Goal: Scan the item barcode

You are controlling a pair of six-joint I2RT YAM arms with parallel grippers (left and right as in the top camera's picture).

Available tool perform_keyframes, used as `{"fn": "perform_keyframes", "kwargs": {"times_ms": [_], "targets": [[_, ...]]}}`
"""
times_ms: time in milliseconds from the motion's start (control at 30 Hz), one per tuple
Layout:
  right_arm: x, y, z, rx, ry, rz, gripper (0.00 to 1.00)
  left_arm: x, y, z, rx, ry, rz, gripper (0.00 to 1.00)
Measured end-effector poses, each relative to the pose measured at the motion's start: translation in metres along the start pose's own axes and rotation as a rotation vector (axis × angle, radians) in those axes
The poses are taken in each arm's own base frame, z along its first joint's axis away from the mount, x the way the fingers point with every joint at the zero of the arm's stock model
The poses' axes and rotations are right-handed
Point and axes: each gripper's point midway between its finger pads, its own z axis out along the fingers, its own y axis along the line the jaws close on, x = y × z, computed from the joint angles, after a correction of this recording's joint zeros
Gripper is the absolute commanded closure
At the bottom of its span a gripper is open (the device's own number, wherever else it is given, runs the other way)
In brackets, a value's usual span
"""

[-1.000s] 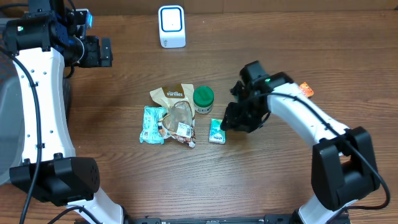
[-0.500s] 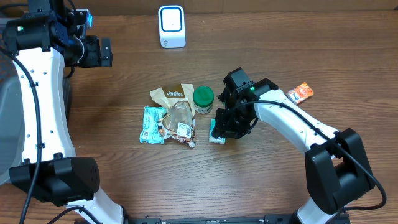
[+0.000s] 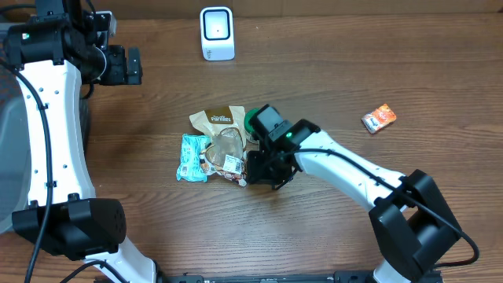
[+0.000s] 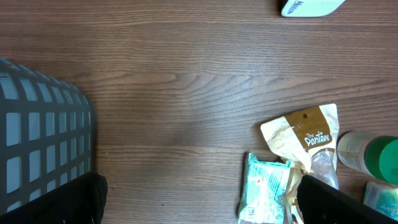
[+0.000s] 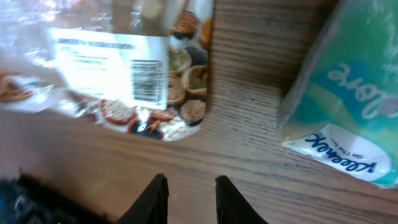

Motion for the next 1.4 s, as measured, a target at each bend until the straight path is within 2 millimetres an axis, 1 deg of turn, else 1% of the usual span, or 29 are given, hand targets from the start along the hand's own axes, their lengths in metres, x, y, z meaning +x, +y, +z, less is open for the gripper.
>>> {"fn": "perform_keyframes", "kwargs": {"times_ms": [67, 233, 533, 633, 800, 867, 1000, 1167, 1267, 1333, 1400], "targets": [[0.002, -0.006, 0.006, 0.023, -0.010, 0.044, 0.77, 0.000, 0.000, 0.000, 0.000, 0.000, 0.000, 0.01], [0.003, -0.022, 0.015, 0.069, -0.033, 0.131, 0.78, 0.000, 0.000, 0.000, 0.000, 0.000, 0.000, 0.00], [-0.008, -0.039, 0.012, 0.133, -0.102, 0.265, 0.76, 0.000, 0.000, 0.000, 0.000, 0.000, 0.000, 0.00], [-0.018, -0.051, 0.007, 0.142, -0.123, 0.325, 0.76, 0.000, 0.000, 0.000, 0.000, 0.000, 0.000, 0.01], [-0.040, -0.089, -0.009, 0.155, -0.160, 0.451, 0.76, 0.000, 0.000, 0.000, 0.000, 0.000, 0.000, 0.00], [-0.050, -0.105, -0.016, 0.157, -0.179, 0.489, 0.74, 0.000, 0.000, 0.000, 0.000, 0.000, 0.000, 0.00], [-0.069, -0.134, -0.030, 0.153, -0.222, 0.511, 0.70, 0.000, 0.000, 0.000, 0.000, 0.000, 0.000, 0.00], [-0.098, -0.162, -0.050, 0.123, -0.308, 0.491, 0.67, 0.000, 0.000, 0.000, 0.000, 0.000, 0.000, 0.01], [-0.112, -0.168, -0.064, 0.087, -0.339, 0.476, 0.61, 0.000, 0.000, 0.000, 0.000, 0.000, 0.000, 0.01], [-0.122, -0.164, -0.074, 0.061, -0.363, 0.458, 0.57, 0.000, 0.000, 0.000, 0.000, 0.000, 0.000, 0.01], [-0.134, -0.154, -0.084, 0.031, -0.393, 0.423, 0.56, 0.000, 0.000, 0.000, 0.000, 0.000, 0.000, 0.00]]}}
